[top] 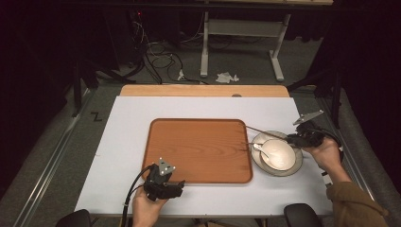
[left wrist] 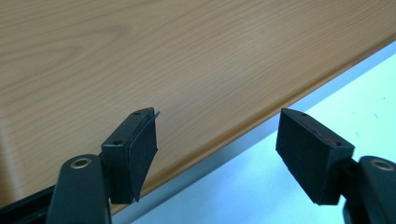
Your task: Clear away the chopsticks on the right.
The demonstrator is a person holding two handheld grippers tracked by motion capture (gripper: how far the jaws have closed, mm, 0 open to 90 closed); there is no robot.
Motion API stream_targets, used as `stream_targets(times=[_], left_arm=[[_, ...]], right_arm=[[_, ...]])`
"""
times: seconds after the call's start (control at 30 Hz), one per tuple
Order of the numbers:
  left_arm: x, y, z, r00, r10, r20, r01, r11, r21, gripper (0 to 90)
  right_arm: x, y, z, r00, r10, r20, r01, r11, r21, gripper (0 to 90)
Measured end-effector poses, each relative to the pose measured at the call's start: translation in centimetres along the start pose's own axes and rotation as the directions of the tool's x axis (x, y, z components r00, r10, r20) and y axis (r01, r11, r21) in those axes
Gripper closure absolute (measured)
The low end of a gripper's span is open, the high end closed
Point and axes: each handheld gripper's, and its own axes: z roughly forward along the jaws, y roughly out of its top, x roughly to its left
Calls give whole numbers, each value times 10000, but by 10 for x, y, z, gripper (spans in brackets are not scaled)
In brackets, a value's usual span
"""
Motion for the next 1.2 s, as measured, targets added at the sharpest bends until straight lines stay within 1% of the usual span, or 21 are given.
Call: stream_targets(times=[0.03, 0.1, 0.13, 0.27, 0.43, 0.5, 0.57, 0.6, 0.67, 0.7, 0.73, 0.77, 0.8, 0.83, 0.9, 1.0, 1.07, 1.1, 1.13, 1.17, 1.2], left_arm=[[1, 0, 0, 10000, 43, -26, -43, 10000, -23, 292], [0, 0, 0, 10000, -5, 1, 5, 10000, -12, 291], [-1, 0, 0, 10000, 22, 7, -22, 10000, -2, 292], [-1, 1, 1, 10000, 66, 41, -66, 10000, 34, 291], [-1, 1, 1, 9999, 47, 90, -48, 10000, 28, 291], [-1, 2, 2, 9999, 75, 125, -75, 10000, 29, 291], [-1, 2, 2, 9998, 70, 165, -70, 10000, 14, 291], [-1, 3, 2, 9998, 86, 197, -87, 10000, 8, 291], [-1, 4, 3, 9996, 99, 280, -99, 9999, 19, 291], [-1, 4, 3, 9994, 58, 347, -58, 10000, -9, 291], [-1, 6, 4, 9992, 68, 406, -67, 10000, -13, 291], [-1, 6, 4, 9992, 68, 406, -67, 10000, -13, 291], [-1, 6, 5, 9989, 81, 468, -81, 10000, -8, 291], [-1, 7, 6, 9987, 87, 507, -86, 10000, -19, 291], [-2, 9, 7, 9979, 194, 612, -194, 9998, -7, 291], [-3, 13, 10, 9964, 351, 768, -349, 9994, -31, 291], [-4, 16, 11, 9953, 410, 881, -409, 9992, -33, 291], [-4, 17, 13, 9943, 508, 933, -508, 9987, -31, 291], [-5, 20, 15, 9928, 605, 1036, -605, 9982, -35, 291], [-5, 20, 15, 9928, 605, 1036, -605, 9982, -35, 291], [-6, 21, 16, 9918, 672, 1091, -673, 9977, -31, 291]], right_arm=[[0, 0, 0, 10000, 13, -10, -13, 10000, -20, 813], [0, -1, 0, 10000, -70, 19, 70, 10000, -26, 818], [-1, -1, 0, 9999, -112, 94, 113, 9999, -126, 826], [0, -2, 0, 9999, -70, 106, 71, 9999, -120, 848], [2, -2, -1, 9998, -42, 207, 48, 9996, -269, 852], [2, -2, -4, 9997, 63, 216, -52, 9988, -489, 853], [3, -2, -11, 9997, 112, 220, -96, 9976, -690, 854], [3, -2, -11, 9997, 112, 220, -96, 9976, -690, 854], [6, -1, -19, 9994, 158, 302, -130, 9958, -912, 854], [10, -1, -28, 9993, 156, 331, -117, 9931, -1166, 854], [12, 0, -32, 9994, 130, 322, -88, 9918, -1278, 854], [14, 0, -35, 9992, 214, 336, -169, 9912, -1311, 854], [14, 0, -35, 9992, 214, 336, -169, 9912, -1311, 854], [16, 0, -39, 9992, 167, 363, -115, 9902, -1390, 854], [22, 1, -47, 9991, 120, 413, -52, 9872, -1592, 855], [31, 3, -58, 9985, 114, 531, -21, 9849, -1731, 855], [36, 3, -65, 9984, -9, 560, 114, 9822, -1874, 856], [40, 4, -69, 9983, -85, 574, 193, 9818, -1892, 856], [48, 4, -77, 9982, -141, 584, 254, 9799, -1977, 856], [53, 4, -80, 9981, -204, 586, 322, 9777, -2074, 856], [53, 4, -80, 9981, -204, 586, 322, 9777, -2074, 856]])
